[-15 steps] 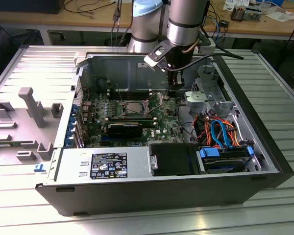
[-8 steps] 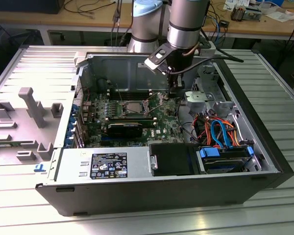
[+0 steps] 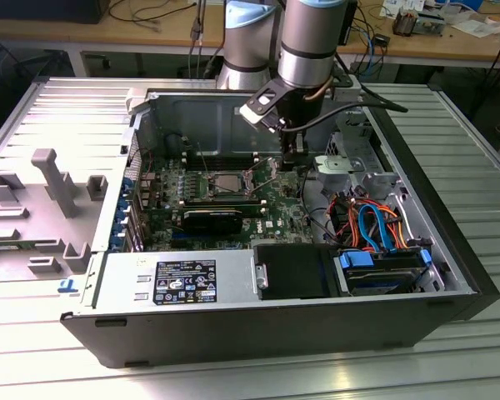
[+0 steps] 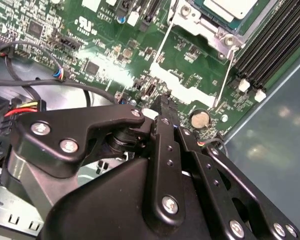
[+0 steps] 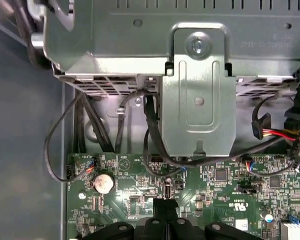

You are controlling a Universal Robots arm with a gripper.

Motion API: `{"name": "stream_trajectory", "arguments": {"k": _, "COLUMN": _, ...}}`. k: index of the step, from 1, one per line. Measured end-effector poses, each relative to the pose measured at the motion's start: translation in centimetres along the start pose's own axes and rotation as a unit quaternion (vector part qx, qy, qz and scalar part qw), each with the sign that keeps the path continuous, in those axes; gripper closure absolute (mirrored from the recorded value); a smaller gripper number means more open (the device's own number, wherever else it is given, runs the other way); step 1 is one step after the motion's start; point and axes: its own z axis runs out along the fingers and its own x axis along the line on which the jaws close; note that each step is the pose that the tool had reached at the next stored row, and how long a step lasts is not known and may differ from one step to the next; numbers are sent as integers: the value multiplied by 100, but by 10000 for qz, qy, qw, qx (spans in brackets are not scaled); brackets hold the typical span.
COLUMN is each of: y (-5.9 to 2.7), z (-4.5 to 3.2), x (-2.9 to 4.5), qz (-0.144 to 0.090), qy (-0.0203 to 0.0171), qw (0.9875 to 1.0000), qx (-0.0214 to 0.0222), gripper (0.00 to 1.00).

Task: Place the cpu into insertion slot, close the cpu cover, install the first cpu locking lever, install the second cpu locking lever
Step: 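Close the cpu cover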

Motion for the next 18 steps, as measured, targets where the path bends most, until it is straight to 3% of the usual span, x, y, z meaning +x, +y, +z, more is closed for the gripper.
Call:
{"name": "stream_trajectory", "arguments": {"k": 12, "y": -176, "z": 3, "x": 2, "qz": -3, "qy": 13, "qw": 10000, "qx": 0, "gripper": 89}}
{"name": "stream_trajectory", "arguments": {"k": 18, "y": -311, "z": 1, "x": 2, "qz": -3, "qy": 68, "qw": 10000, "qx": 0, "gripper": 89}}
